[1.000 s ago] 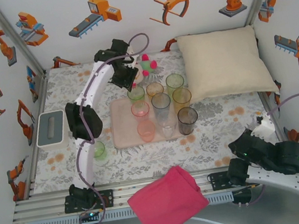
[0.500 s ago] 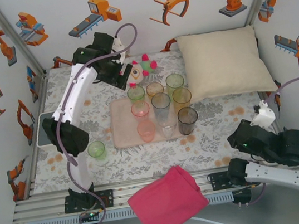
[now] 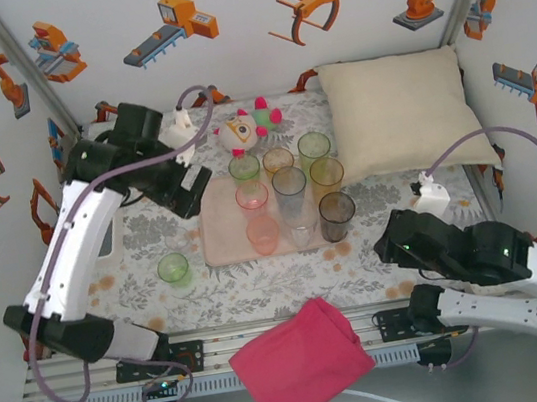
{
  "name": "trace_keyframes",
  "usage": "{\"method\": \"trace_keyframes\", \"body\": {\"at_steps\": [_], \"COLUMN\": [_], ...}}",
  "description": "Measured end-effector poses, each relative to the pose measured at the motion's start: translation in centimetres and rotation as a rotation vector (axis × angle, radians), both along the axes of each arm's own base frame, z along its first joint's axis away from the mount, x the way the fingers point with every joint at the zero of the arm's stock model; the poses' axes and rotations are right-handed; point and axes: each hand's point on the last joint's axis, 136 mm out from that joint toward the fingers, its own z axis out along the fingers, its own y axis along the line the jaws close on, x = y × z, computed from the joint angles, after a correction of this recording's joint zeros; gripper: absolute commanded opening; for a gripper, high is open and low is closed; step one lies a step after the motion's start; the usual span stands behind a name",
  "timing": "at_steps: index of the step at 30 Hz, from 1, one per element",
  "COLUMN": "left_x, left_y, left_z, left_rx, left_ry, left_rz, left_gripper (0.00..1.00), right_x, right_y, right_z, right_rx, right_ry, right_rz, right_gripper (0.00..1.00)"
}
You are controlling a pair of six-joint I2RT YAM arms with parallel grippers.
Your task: Place the glasses into the tray
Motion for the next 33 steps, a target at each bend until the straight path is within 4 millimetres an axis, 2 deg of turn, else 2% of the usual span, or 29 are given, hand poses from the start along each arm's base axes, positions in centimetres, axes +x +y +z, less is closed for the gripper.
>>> {"method": "trace_keyframes", "body": {"at_steps": [5, 13, 19, 24, 33], "left_x": [-3.6, -6.3, -6.5, -6.1, -6.1], "left_y": [3.1, 7.0, 9.0, 10.4, 10.5], "left_z": [-2.5, -6.9, -9.0, -9.4, -10.1], "left_rx": [0.045, 0.083, 0.066, 0.032, 0.009], "left_ry": [0.036, 0.118, 0.157, 0.167, 0.172], "left_rz": [0.016, 0.111, 0.211, 0.295, 0.292], "left_gripper": [0.89, 0.88, 0.88, 0.88, 0.87], "right_x": [0.2, 0.7, 0.8, 0.7, 0.8], "right_y": [1.2, 3.0, 3.3, 3.3, 4.2], "right_z": [0.0, -0.3, 0.0, 0.0, -0.1], "right_rx": [0.029, 0.026, 0.043, 0.065, 0.052], "right_ry": [0.004, 0.028, 0.018, 0.011, 0.017], "right_rz": [0.018, 0.035, 0.037, 0.044, 0.080], "right_gripper": [0.44, 0.44, 0.43, 0.43, 0.43]}}
